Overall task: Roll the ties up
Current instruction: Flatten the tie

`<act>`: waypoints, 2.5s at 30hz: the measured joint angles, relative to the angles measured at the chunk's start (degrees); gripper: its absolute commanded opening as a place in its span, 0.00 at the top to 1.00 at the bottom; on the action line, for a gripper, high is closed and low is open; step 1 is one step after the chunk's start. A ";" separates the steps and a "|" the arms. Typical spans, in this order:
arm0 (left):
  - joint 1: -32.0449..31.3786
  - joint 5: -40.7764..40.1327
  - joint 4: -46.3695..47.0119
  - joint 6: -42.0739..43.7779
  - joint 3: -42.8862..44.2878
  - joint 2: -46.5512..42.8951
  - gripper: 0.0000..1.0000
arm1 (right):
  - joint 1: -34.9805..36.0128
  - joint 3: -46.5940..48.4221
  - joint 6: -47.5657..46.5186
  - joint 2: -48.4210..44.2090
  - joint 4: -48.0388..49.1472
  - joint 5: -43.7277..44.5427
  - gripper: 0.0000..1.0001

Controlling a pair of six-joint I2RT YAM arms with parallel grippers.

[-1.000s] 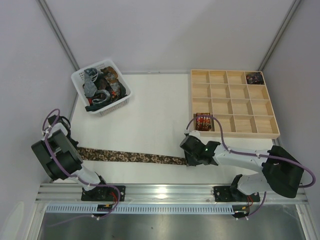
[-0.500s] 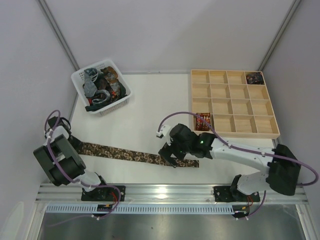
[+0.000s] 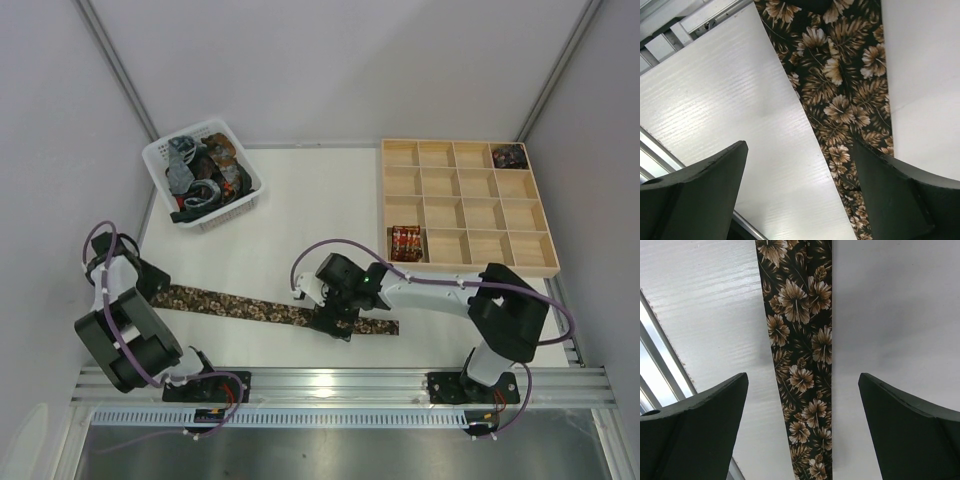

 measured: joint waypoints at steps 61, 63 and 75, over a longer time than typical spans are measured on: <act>-21.33 20.87 1.90 -2.60 0.74 -14.01 0.32 | -9.46 -1.25 27.26 -16.63 -2.82 4.00 0.40; -31.63 23.76 4.59 -3.72 0.59 -14.36 0.39 | -11.58 -5.29 31.85 -21.86 -3.96 3.67 0.41; -77.18 40.17 20.35 -14.64 2.69 7.10 1.00 | -23.69 -25.22 58.21 -41.09 -10.32 -3.98 0.75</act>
